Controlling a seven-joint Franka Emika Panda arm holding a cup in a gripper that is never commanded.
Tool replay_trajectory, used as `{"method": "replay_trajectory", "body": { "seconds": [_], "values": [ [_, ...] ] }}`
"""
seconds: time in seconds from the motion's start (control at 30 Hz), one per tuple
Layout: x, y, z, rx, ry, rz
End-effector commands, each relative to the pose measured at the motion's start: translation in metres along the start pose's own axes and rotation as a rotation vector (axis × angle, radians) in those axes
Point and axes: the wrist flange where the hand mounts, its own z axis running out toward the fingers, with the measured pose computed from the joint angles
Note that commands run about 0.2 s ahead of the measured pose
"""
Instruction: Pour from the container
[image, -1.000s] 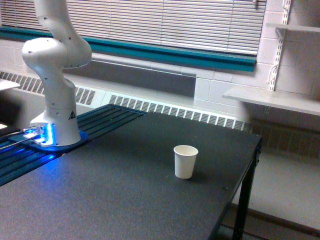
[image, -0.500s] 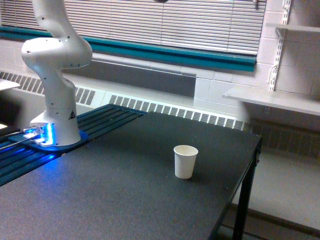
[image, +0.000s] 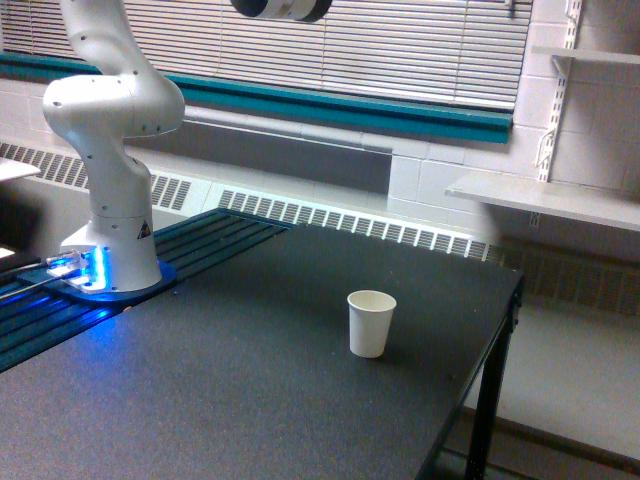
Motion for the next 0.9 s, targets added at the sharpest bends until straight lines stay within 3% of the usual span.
{"method": "replay_trajectory", "body": {
  "seconds": [0.03,0.1,0.27,0.47,0.9],
  "values": [
    [-0.019,0.014,-0.01,-0.026,-0.005,-0.075],
    [-0.025,0.019,-0.014,-0.03,-0.002,-0.082],
    [-0.036,0.028,-0.031,-0.036,0.061,-0.064],
    [-0.054,0.042,-0.04,-0.047,0.053,-0.115],
    [-0.081,0.065,-0.04,-0.106,-0.017,-0.186]
  ]
}}
